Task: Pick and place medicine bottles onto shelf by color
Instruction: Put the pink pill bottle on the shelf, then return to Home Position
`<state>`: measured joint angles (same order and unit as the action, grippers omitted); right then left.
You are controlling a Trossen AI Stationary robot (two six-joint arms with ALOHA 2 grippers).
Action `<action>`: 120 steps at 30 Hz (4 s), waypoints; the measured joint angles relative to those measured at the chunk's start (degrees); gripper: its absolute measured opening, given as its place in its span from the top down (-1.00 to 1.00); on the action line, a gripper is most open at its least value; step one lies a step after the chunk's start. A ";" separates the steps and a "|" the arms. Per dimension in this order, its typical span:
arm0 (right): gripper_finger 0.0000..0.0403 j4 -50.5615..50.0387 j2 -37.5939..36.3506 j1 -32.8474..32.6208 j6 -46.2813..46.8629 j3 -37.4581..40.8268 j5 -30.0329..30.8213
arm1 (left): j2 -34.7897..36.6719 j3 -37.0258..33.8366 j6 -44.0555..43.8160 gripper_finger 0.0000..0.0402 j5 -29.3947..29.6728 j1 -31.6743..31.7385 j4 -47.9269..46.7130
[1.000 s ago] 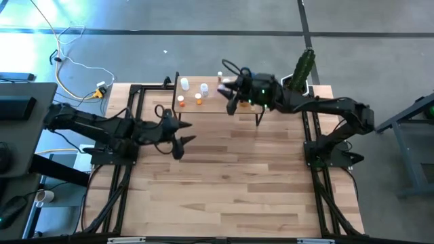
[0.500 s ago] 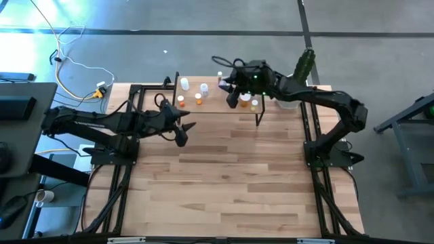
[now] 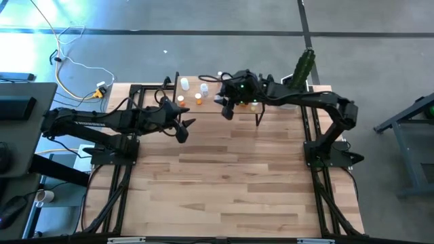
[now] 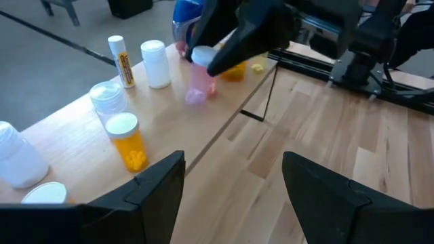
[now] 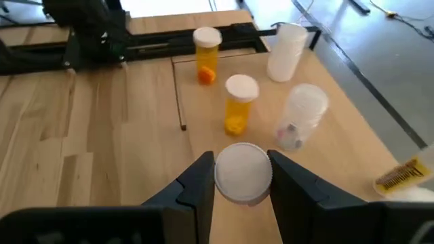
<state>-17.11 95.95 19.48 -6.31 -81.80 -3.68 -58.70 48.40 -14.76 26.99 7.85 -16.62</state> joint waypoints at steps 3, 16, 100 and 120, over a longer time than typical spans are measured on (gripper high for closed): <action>0.48 0.05 0.85 -0.40 -0.33 0.00 -0.03 | 0.00 0.00 0.00 -0.18 -0.01 0.03 -0.09; 0.48 -2.78 2.33 0.00 -0.37 0.02 1.68 | 0.00 0.00 3.10 -0.18 0.02 0.01 -0.28; 0.19 -7.17 2.20 -7.02 14.43 -29.50 3.29 | 41.68 -30.17 0.41 -0.18 -20.80 -8.76 13.18; 0.19 -39.81 -2.18 -13.08 9.98 -50.07 3.45 | 56.89 -46.77 1.83 -0.18 -23.05 -8.58 16.75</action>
<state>-56.92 93.78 6.41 3.68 -131.87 -0.23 -1.81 1.63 -12.93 3.94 -0.73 0.12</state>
